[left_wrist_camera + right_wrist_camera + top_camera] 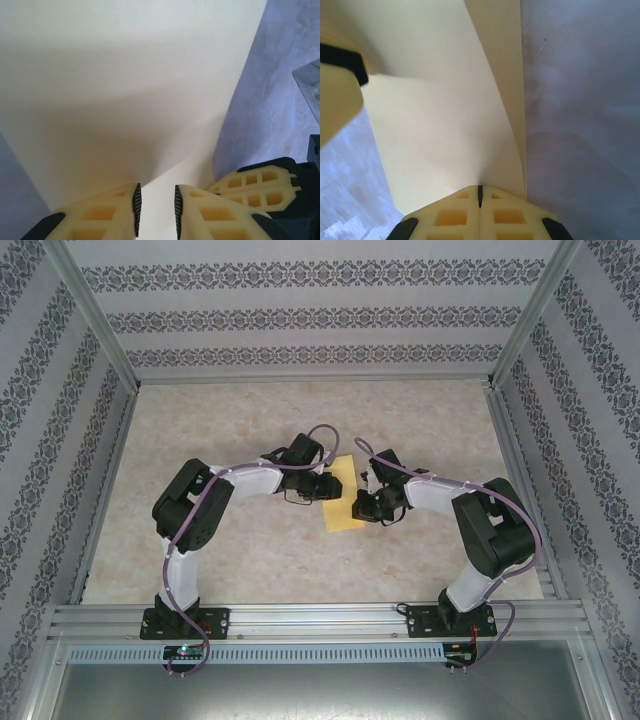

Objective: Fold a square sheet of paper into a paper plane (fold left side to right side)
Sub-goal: Hold the square sheet of paper at the center of the table, then first fold the square sheet of paper in half at the center of the table.

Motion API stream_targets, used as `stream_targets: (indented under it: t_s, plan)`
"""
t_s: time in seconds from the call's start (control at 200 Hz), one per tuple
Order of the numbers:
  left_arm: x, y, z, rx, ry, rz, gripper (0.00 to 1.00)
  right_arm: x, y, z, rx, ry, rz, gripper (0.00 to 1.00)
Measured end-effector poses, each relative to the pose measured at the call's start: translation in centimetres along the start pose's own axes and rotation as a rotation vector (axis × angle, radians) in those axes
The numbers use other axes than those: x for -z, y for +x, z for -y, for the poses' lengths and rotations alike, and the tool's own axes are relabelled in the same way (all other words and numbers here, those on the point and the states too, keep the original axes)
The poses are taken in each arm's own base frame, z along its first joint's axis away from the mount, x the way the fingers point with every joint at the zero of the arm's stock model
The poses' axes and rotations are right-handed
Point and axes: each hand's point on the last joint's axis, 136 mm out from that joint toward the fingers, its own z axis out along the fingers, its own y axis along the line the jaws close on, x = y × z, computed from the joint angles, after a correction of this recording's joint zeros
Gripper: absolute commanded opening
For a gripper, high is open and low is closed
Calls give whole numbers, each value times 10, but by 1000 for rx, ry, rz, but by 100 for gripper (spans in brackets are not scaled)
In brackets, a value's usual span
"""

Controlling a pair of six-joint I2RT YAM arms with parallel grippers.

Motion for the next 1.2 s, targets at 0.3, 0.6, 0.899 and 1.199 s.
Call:
stream_targets:
  t_s: [0.3,0.6,0.899,1.199]
  plan:
    - [-1,-6,-11,18,-8,12,28,0,0,1,5,11,-4,5]
    - [-5,-13,-24,41,1,17,27,0,0,1,18,15,-8,5]
    - [-2,-33,-34,65,8,47,28,0,0,1,19,16,-7,5]
    - [19,-87,-74,124,-41,169,28,0,0,1,18,16,-7,5]
